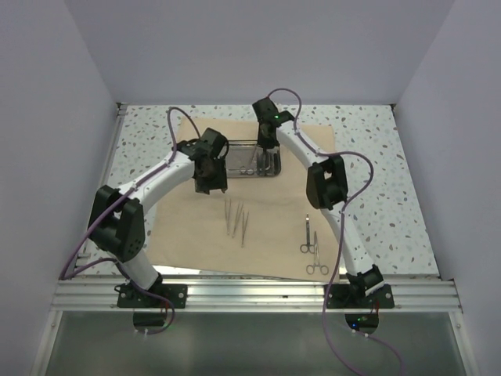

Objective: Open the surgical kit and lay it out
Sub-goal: Pick up the medical item from the container, then place the medical item in the surgical kit.

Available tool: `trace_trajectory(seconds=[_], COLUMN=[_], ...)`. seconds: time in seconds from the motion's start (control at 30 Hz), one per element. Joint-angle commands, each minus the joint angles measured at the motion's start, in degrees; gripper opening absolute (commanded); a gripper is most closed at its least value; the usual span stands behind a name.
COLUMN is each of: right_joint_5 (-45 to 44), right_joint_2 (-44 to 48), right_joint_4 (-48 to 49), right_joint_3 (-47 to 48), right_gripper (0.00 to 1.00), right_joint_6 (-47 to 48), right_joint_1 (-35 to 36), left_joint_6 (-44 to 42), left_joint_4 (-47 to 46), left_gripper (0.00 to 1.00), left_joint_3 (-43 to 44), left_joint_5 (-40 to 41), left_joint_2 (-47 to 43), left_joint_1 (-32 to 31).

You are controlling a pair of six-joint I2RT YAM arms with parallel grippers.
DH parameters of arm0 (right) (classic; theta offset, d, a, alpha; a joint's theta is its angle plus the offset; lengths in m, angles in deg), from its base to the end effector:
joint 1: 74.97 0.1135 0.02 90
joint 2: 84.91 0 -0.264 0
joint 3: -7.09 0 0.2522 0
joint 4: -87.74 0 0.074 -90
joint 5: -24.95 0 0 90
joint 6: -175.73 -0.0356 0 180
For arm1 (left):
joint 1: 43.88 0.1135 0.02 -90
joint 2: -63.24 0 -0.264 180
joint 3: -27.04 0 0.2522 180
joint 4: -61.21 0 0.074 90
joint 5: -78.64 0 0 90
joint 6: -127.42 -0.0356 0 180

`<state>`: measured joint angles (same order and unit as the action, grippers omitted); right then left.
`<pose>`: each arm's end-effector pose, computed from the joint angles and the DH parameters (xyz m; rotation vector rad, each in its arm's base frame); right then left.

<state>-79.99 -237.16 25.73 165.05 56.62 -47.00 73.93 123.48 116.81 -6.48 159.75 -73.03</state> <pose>0.5031 0.2568 0.1713 0.1243 2.5030 0.0739 0.2981 -0.1628 0.2440 -0.2005 2.7755 -0.1798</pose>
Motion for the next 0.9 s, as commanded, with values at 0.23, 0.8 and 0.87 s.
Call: trace_trajectory(seconds=[0.23, 0.8, 0.87], right_joint_5=[8.78, 17.84, 18.02], right_joint_2=[18.54, 23.67, 22.87], right_joint_4=[4.56, 23.12, 23.55], right_joint_3=[-7.61, -34.61, -34.42], right_gripper=[0.0, 0.0, 0.0], right_joint_6=[-12.02, -37.78, -38.92], right_joint_1=[0.69, 23.26, 24.85], left_joint_6=[-5.57, -10.5, -10.41], left_joint_4=[2.55, 5.98, 5.63], left_gripper=[0.57, 0.78, 0.78], left_joint_3=[5.99, 4.07, 3.19], left_joint_5=[2.14, 4.78, 4.43], left_joint_2=[-4.75, -19.51, -20.91], left_joint_1=[7.69, 29.15, 30.36])
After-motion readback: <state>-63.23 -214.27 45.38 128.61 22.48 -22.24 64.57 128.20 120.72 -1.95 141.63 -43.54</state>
